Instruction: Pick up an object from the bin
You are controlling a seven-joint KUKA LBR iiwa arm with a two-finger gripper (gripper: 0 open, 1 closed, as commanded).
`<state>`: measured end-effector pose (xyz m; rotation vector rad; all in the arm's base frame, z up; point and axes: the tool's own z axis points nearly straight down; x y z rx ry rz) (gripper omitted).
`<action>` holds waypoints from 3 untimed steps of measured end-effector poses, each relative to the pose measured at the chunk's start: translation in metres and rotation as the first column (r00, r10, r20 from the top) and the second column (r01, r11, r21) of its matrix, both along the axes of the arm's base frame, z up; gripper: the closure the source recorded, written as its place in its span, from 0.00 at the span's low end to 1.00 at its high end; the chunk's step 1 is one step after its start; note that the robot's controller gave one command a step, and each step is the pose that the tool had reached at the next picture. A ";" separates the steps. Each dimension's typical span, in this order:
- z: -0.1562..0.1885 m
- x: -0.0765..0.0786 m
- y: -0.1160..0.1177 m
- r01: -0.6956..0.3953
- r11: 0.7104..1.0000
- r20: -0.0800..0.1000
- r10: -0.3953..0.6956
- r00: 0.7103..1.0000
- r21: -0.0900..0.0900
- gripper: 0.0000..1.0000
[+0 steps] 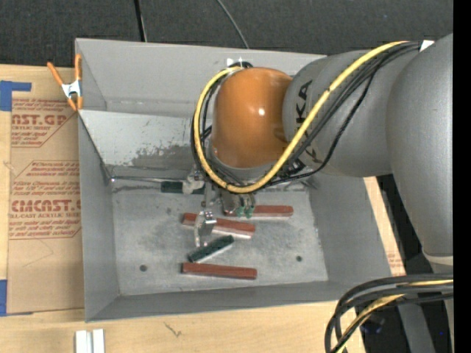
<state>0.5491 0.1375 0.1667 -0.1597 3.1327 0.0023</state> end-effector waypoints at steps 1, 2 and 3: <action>-0.033 -0.015 -0.041 -0.221 0.975 -0.003 0.221 0.975 -0.001 0.00; -0.088 -0.048 -0.031 -0.317 0.948 0.006 0.317 0.948 0.000 1.00; -0.088 -0.048 -0.031 -0.317 0.948 0.006 0.317 0.948 0.000 1.00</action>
Offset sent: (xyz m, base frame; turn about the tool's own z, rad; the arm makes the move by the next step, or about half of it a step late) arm -0.0510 -0.0329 -0.0896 -0.3232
